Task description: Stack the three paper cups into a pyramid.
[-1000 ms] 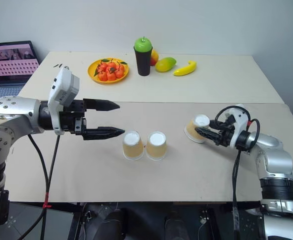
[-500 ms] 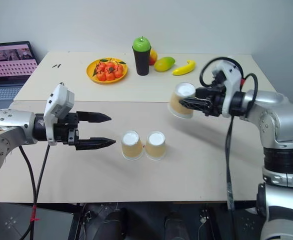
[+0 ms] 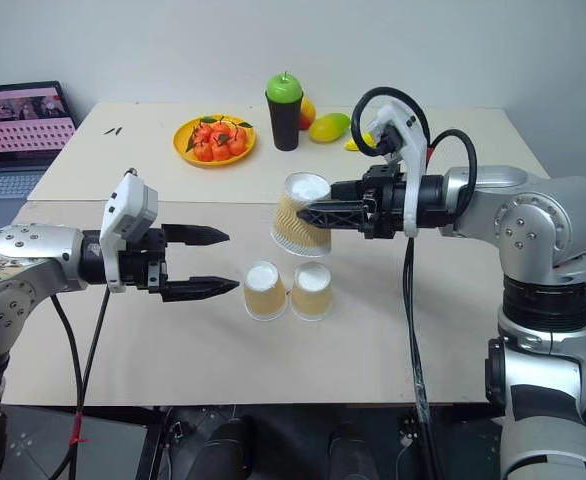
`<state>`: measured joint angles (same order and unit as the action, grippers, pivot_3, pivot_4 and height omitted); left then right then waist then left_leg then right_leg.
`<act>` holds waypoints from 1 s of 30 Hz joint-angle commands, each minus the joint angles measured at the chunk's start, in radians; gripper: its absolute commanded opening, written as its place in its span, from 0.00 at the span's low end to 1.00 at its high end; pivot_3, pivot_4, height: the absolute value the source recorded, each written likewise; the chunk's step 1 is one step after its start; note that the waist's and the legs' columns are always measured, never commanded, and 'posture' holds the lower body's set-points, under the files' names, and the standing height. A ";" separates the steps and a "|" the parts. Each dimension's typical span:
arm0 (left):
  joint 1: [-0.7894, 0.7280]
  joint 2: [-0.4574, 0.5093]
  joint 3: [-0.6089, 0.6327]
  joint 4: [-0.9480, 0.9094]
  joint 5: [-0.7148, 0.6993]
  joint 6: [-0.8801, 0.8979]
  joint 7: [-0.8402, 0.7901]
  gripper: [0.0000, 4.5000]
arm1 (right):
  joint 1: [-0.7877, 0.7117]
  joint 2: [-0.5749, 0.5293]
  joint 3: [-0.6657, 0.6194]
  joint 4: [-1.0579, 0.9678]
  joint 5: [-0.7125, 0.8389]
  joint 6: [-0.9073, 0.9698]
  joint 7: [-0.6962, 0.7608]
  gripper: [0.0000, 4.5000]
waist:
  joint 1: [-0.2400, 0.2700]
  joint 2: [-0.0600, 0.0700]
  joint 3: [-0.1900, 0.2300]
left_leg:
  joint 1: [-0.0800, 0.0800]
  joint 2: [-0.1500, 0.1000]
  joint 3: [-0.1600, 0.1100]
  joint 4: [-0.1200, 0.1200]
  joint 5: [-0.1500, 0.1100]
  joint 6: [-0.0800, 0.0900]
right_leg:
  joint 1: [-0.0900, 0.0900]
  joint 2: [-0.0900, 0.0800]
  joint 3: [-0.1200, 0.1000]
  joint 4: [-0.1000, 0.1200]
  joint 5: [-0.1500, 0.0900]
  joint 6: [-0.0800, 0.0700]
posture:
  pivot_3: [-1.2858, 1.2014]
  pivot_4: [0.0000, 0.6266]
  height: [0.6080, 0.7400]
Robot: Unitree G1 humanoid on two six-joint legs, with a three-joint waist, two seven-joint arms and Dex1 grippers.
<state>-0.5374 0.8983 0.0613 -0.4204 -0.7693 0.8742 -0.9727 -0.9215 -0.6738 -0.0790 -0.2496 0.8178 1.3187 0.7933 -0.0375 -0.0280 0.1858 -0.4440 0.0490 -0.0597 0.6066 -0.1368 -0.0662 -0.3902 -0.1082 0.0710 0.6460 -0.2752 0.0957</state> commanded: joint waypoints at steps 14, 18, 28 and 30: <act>-0.036 -0.015 0.001 -0.016 0.017 -0.019 -0.005 1.00 | 0.069 0.038 0.090 -0.054 -0.022 -0.083 -0.022 0.59 | -0.004 0.000 0.000 | 0.000 0.000 0.000 0.000 0.000 0.000 | 0.000 0.000 0.000 0.000 0.000 0.000 | 0.52 0.24 0.96; -0.038 -0.012 0.000 -0.024 0.016 -0.014 -0.004 1.00 | 0.067 0.052 0.093 -0.050 -0.022 -0.088 -0.032 0.59 | -0.004 0.000 0.000 | 0.000 0.000 0.000 0.000 0.000 0.000 | 0.000 0.000 0.000 0.000 0.000 0.000 | 0.52 0.24 0.96; -0.044 -0.010 -0.002 -0.019 0.026 -0.017 -0.001 1.00 | 0.064 0.059 0.099 -0.055 -0.020 -0.100 -0.032 0.99 | -0.004 0.000 0.000 | 0.000 0.000 0.000 0.000 0.000 0.000 | 0.000 0.000 0.000 0.000 0.000 0.000 | 0.52 0.24 0.96; -0.047 -0.012 -0.003 -0.016 0.027 -0.018 0.001 1.00 | 0.061 0.059 0.095 -0.055 -0.018 -0.099 -0.033 0.99 | -0.004 0.000 0.000 | 0.000 0.000 0.000 0.000 0.000 0.000 | 0.000 0.000 0.000 0.000 0.000 0.000 | 0.52 0.24 0.96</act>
<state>-0.5599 0.8822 0.0543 -0.4197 -0.7470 0.8736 -0.9722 -0.8456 -0.6152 0.0293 -0.2837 0.7948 1.2475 0.7579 -0.0410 -0.0280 0.1858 -0.4441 0.0490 -0.0598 0.6067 -0.1368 -0.0662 -0.3905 -0.1081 0.0710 0.6463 -0.2752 0.0957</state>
